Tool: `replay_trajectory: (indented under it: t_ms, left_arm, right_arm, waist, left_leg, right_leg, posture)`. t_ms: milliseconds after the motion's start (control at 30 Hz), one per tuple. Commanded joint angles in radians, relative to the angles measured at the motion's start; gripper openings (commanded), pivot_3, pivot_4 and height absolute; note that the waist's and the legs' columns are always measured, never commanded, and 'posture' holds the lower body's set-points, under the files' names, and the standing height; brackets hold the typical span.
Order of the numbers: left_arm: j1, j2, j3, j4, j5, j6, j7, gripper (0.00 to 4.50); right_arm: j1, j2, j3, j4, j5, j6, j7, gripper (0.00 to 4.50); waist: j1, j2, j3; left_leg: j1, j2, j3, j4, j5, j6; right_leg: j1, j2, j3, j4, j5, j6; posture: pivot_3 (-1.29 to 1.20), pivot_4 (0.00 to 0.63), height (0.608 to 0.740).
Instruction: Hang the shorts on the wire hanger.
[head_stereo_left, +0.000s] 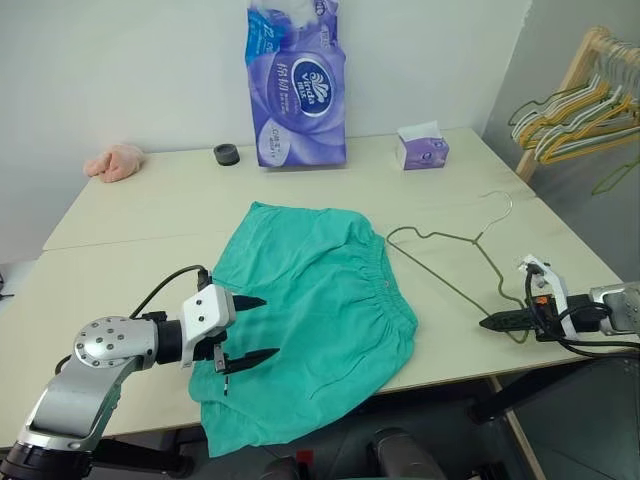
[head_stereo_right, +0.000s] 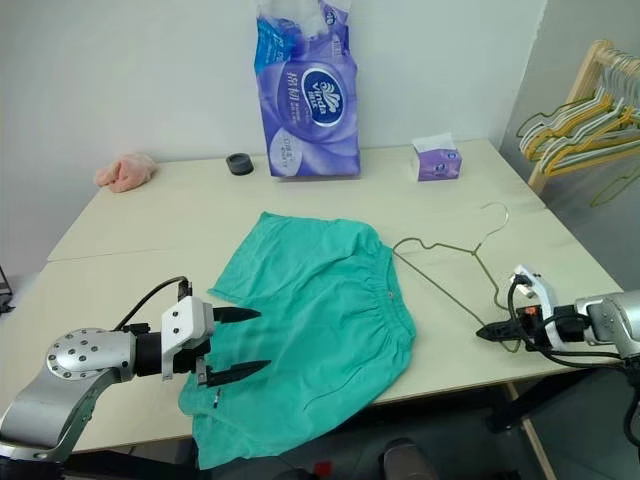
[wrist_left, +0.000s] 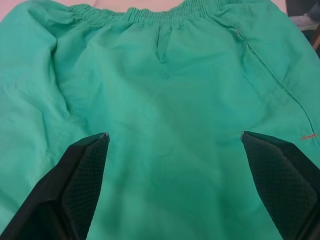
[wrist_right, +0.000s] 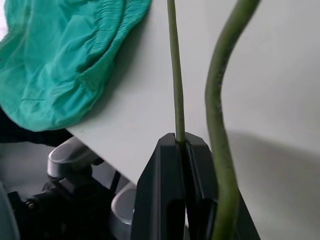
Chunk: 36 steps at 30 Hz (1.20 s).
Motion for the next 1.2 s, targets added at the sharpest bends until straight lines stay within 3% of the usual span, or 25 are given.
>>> replay_trajectory:
  t_ms: [33, 500, 867, 1200]
  left_arm:
    - [-0.009, 0.004, 0.01, -0.006, 0.001, -0.028, -0.001, 4.47]
    - [-0.004, -0.001, 0.003, -0.016, 0.002, -0.026, 0.013, 4.47]
    - [-0.008, -0.002, -0.005, -0.029, 0.004, -0.016, 0.029, 4.47]
    - [-0.013, -0.003, -0.013, -0.038, 0.008, -0.01, 0.042, 4.47]
  right_arm:
    - [0.038, -0.021, -0.034, -0.065, 0.034, 0.032, -0.006, 0.0]
    - [0.073, -0.017, 0.007, -0.078, 0.022, 0.03, -0.019, 0.0]
    - [-0.027, 0.072, 0.076, -0.016, 0.026, 0.118, -0.043, 0.0]
    - [-0.169, 0.221, 0.064, 0.125, 0.008, 0.176, -0.136, 0.0]
  waist:
    - [0.001, 0.0, 0.0]
    - [-0.001, 0.0, 0.0]
    - [-0.001, 0.0, 0.0]
    - [-0.002, 0.001, 0.001]
  left_leg:
    - [0.0, 0.0, 0.0, 0.0, 0.0, 0.0]
    - [0.0, 0.0, 0.001, 0.0, 0.0, 0.0]
    - [0.0, 0.0, 0.0, 0.0, 0.0, 0.0]
    - [0.0, 0.001, 0.001, 0.0, 0.0, 0.0]
  right_leg:
    - [0.0, 0.0, 0.0, 0.0, 0.0, 0.0]
    - [0.0, 0.0, 0.0, 0.0, 0.0, 0.0]
    - [0.0, 0.001, 0.0, 0.0, 0.0, 0.0]
    - [0.0, 0.001, 0.0, 0.0, 0.001, -0.001]
  posture:
    - [-0.25, 0.047, 0.74]
    - [-0.25, 0.051, 0.74]
    - [-0.24, 0.055, 0.74]
    - [-0.23, 0.053, 0.74]
